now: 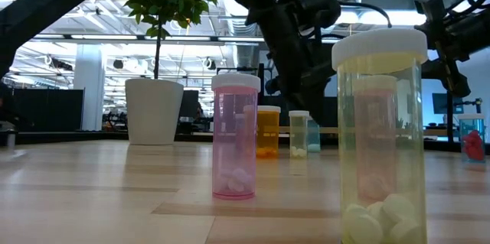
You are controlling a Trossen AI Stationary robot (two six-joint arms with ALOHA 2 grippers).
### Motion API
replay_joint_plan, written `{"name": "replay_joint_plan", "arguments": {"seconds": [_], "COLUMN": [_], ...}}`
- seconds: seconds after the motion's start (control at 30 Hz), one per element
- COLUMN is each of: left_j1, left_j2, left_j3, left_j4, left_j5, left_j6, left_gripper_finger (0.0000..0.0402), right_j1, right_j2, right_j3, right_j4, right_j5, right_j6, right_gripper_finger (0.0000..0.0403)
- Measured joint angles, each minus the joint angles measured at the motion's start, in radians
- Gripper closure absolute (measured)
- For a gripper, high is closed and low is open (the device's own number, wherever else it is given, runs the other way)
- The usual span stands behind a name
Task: Pick and place medicine bottles onto shelf by color
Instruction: Put the green pill bottle on the shelf, then adjust the blue pill bottle
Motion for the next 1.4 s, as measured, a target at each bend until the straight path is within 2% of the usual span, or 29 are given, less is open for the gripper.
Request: {"name": "replay_joint_plan", "arguments": {"seconds": [0.3,0.5,0.63,0.77,0.9,1.13,1.4], "left_j1": [0.0,-0.004,-0.006,0.017,0.047,0.06,0.047], "left_j2": [0.0,-0.001,-0.006,-0.03,-0.03,-0.031,-0.031], "left_j3": [0.039,0.214,0.318,0.295,0.294,0.27,0.246], "left_j4": [0.015,-0.174,-0.36,-0.515,-0.666,-0.747,-0.74], "left_j5": [-0.01,-0.058,-0.065,-0.001,0.063,0.083,0.075], "left_j6": [0.0,-0.01,-0.128,-0.29,-0.389,-0.424,-0.456], "left_gripper_finger": [0.0225,0.0212,0.0211,0.0211,0.0211,0.0211,0.0211], "right_j1": [0.0,0.0,0.0,0.0,0.0,0.0,0.0], "right_j2": [0.0,0.0,0.0,0.0,0.0,0.0,0.0], "right_j3": [0.0,0.0,0.0,0.0,0.0,0.0,0.0], "right_j4": [0.0,0.0,0.0,0.0,-0.002,-0.007,-0.009], "right_j5": [0.0,0.0,0.0,0.0,0.0,0.0,0.0], "right_j6": [0.0,0.0,0.0,0.0,0.0,0.0,0.0], "right_gripper_finger": [0.0233,0.0233,0.0233,0.0233,0.0233,0.0233,0.0233]}}
